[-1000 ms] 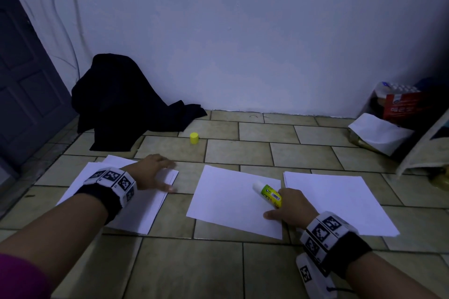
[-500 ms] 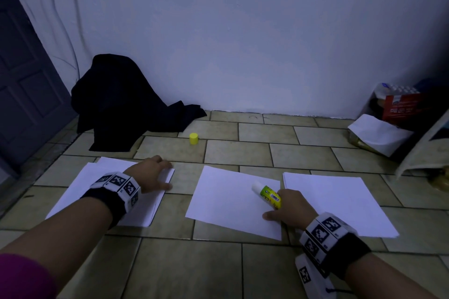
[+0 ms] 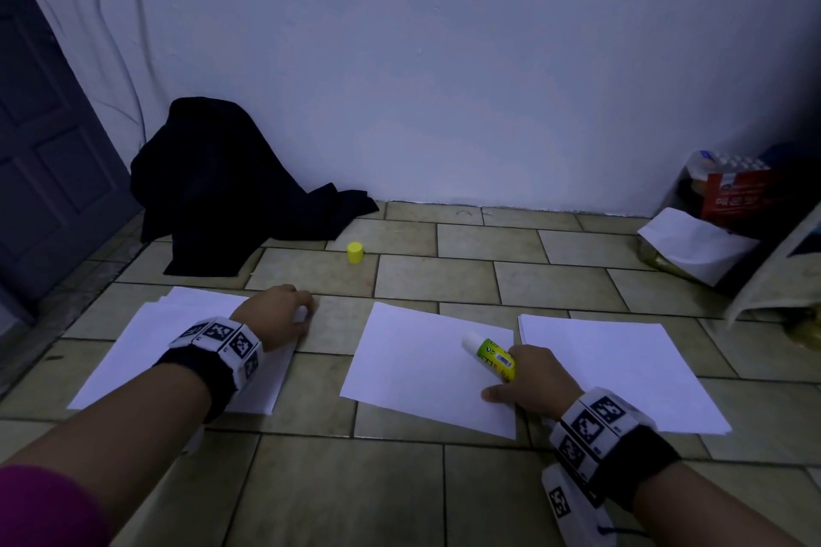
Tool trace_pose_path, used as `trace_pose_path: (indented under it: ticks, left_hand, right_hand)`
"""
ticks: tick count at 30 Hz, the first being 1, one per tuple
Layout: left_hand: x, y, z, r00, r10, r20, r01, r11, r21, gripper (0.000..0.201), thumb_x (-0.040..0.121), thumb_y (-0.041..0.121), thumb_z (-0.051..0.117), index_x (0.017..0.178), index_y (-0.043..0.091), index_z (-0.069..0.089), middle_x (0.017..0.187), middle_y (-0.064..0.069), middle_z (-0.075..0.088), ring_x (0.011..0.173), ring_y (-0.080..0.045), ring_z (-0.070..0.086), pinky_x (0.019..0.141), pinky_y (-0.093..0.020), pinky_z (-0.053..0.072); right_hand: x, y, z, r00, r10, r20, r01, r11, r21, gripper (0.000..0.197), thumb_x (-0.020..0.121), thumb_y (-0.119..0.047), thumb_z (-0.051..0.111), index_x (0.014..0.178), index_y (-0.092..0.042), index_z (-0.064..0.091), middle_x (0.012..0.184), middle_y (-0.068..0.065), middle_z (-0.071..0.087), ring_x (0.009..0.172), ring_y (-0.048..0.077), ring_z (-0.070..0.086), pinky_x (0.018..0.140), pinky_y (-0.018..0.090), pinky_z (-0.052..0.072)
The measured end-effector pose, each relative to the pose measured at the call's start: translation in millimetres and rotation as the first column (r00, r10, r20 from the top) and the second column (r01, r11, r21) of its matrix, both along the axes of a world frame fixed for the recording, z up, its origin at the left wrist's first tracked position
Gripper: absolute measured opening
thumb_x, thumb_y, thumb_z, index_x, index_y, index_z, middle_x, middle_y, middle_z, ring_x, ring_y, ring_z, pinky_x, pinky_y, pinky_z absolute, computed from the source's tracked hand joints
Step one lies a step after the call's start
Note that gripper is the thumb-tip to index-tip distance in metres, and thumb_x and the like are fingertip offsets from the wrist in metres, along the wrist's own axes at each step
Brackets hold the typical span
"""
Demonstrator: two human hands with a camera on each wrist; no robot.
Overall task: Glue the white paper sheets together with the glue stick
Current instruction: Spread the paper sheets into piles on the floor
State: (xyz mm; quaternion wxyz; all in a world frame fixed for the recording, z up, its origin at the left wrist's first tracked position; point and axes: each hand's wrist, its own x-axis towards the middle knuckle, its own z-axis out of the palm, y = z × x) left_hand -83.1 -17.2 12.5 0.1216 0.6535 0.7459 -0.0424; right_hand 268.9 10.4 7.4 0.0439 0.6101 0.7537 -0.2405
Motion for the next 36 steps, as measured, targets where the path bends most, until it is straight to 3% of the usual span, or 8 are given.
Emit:
trace_pose_path:
  ticks: [6, 11, 15, 21, 25, 28, 32, 36]
  left_hand:
    - [11, -7, 9, 0.992, -0.073, 0.101, 0.06, 0.991, 0.123, 0.045, 0.088, 0.041, 0.065, 0.127, 0.02, 0.057, 0.14, -0.004, 0.043, 0.133, -0.022, 0.036, 0.107, -0.029, 0.033]
    - [77, -13, 18, 0.895, -0.417, 0.159, 0.408, 0.909, 0.087, 0.063, 0.09, 0.036, 0.064, 0.145, 0.024, 0.036, 0.158, 0.003, 0.017, 0.147, -0.012, 0.009, 0.114, -0.025, 0.02]
    - [120, -11, 3, 0.811, -0.578, 0.09, 0.584, 0.809, -0.069, 0.066, 0.096, 0.03, 0.053, 0.152, 0.03, 0.019, 0.162, 0.005, 0.001, 0.149, -0.015, 0.001, 0.116, -0.035, 0.023]
    - [120, -6, 10, 0.858, -0.514, 0.003, 0.512, 0.852, -0.109, 0.07, 0.089, 0.05, 0.058, 0.149, 0.033, 0.027, 0.153, -0.003, 0.021, 0.14, -0.021, 0.024, 0.107, -0.04, 0.036]
    - [116, -5, 8, 0.865, -0.496, 0.073, 0.501, 0.856, -0.123, 0.074, 0.085, 0.048, 0.066, 0.146, 0.024, 0.033, 0.158, -0.003, 0.01, 0.144, -0.02, 0.014, 0.113, -0.036, 0.028]
    - [117, -2, 7, 0.873, -0.468, 0.139, 0.486, 0.859, -0.158, 0.076, 0.085, 0.042, 0.069, 0.146, 0.02, 0.03, 0.161, -0.002, 0.008, 0.146, -0.019, 0.011, 0.116, -0.035, 0.022]
    - [119, 0, 6, 0.88, -0.45, 0.152, 0.472, 0.864, -0.175, 0.081, 0.086, 0.039, 0.069, 0.15, 0.021, 0.022, 0.161, -0.002, 0.006, 0.147, -0.021, 0.011, 0.116, -0.035, 0.018]
    - [120, 1, 6, 0.887, -0.443, 0.133, 0.462, 0.861, -0.212, 0.088, 0.087, 0.04, 0.067, 0.153, 0.022, 0.012, 0.162, -0.002, -0.001, 0.148, -0.021, 0.006, 0.117, -0.035, 0.015]
  right_hand:
    - [1, 2, -1, 1.0, 0.016, -0.005, -0.016, 1.0, 0.0, 0.04, 0.074, -0.045, 0.076, 0.087, -0.02, 0.047, 0.093, -0.001, 0.052, 0.081, 0.012, 0.051, 0.056, 0.017, 0.035]
    - [-2, 2, 8, 0.989, 0.001, -0.151, 0.005, 0.999, 0.041, 0.038, 0.078, -0.046, 0.072, 0.072, -0.022, 0.044, 0.074, -0.005, 0.05, 0.064, 0.007, 0.047, 0.052, 0.019, 0.032]
    - [-8, 14, 30, 0.95, 0.003, -0.311, 0.037, 0.992, 0.122, 0.026, 0.096, -0.031, 0.052, 0.077, -0.014, 0.05, 0.08, 0.007, 0.058, 0.075, 0.022, 0.052, 0.055, 0.022, 0.03]
    - [-7, 36, 56, 0.959, 0.042, -0.279, 0.018, 0.978, 0.209, 0.024, 0.083, -0.027, 0.071, 0.101, -0.011, 0.072, 0.081, 0.0, 0.059, 0.074, 0.011, 0.05, 0.055, 0.019, 0.031]
    - [-14, 49, 60, 0.916, -0.037, -0.399, 0.145, 0.959, 0.243, 0.031, 0.07, -0.015, 0.081, 0.096, -0.008, 0.065, 0.092, 0.004, 0.059, 0.085, 0.016, 0.052, 0.058, 0.021, 0.036]
    - [-30, 54, 54, 0.899, -0.006, -0.438, 0.122, 0.964, 0.237, 0.027, 0.073, -0.01, 0.077, 0.088, -0.011, 0.054, 0.084, 0.005, 0.054, 0.079, 0.021, 0.051, 0.053, 0.02, 0.034]
    - [-52, 57, 46, 0.885, 0.04, -0.464, 0.068, 0.974, 0.215, 0.031, 0.079, -0.006, 0.07, 0.106, -0.006, 0.056, 0.096, 0.013, 0.059, 0.083, 0.024, 0.055, 0.067, 0.034, 0.047]
    - [-61, 60, 46, 0.91, 0.096, -0.402, -0.009, 0.977, 0.213, 0.029, 0.083, -0.005, 0.064, 0.11, -0.005, 0.056, 0.103, 0.018, 0.062, 0.085, 0.022, 0.053, 0.067, 0.023, 0.036]
